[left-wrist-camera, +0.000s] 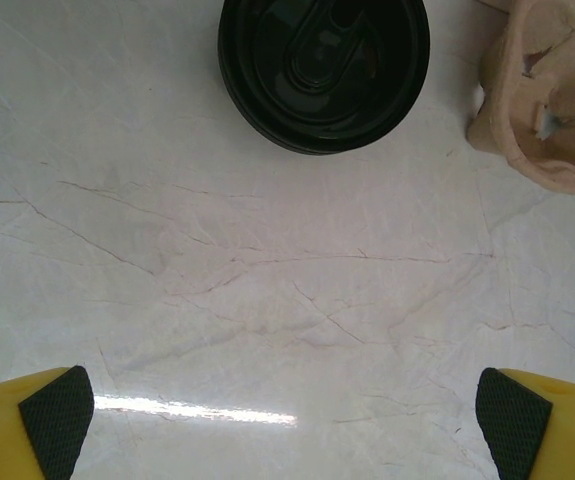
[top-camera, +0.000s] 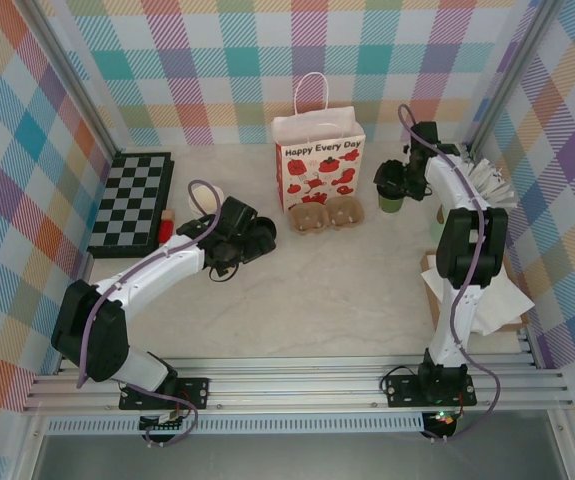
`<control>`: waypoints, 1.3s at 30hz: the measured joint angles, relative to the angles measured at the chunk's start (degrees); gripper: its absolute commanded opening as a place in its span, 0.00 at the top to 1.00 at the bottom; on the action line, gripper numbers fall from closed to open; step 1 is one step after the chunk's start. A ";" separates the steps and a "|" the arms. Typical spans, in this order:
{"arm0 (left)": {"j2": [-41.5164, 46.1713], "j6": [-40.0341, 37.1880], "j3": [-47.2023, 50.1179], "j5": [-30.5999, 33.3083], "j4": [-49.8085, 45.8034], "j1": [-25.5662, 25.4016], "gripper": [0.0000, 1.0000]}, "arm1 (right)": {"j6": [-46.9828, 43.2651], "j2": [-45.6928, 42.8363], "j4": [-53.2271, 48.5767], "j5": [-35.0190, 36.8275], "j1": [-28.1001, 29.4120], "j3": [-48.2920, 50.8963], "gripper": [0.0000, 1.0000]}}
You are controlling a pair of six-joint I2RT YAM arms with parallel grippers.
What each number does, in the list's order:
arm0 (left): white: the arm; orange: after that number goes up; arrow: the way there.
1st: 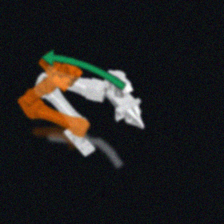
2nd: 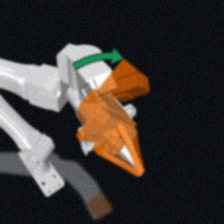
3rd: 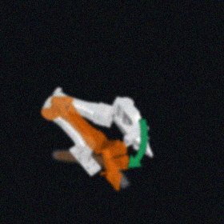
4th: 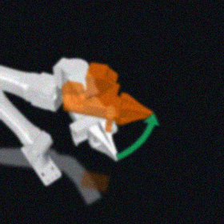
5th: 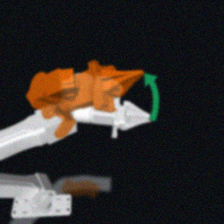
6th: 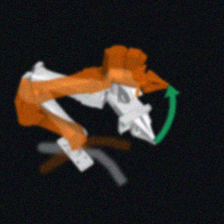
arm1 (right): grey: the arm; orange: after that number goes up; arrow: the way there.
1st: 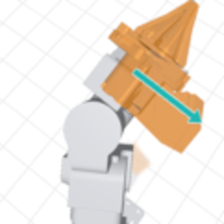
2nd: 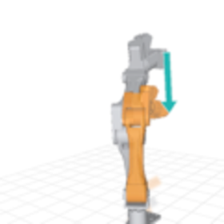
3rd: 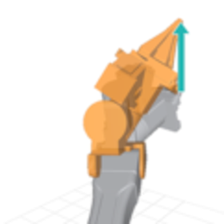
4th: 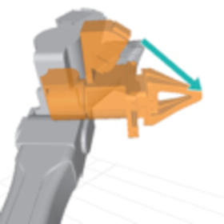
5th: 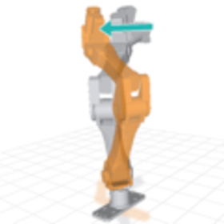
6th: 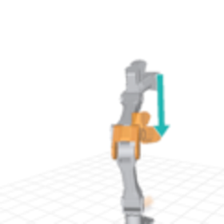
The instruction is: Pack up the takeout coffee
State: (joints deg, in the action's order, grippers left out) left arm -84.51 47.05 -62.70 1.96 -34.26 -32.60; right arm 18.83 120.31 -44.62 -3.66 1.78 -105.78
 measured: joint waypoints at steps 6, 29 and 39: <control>0.00 -0.87 0.00 -1.03 -0.02 0.00 0.00 | 1.14 0.20 -0.09 0.22 -0.61 -0.20 0.13; 0.42 -1.29 0.09 -0.55 0.52 0.00 0.00 | 1.22 -6.56 -2.91 8.11 0.11 -0.63 0.00; 5.73 4.39 2.21 4.07 1.95 0.35 0.00 | -3.02 -27.08 11.93 11.76 18.84 22.62 0.02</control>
State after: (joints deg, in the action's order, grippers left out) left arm -78.78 51.44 -60.49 6.02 -32.32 -32.25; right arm 15.81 93.23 -32.69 8.10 20.62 -83.15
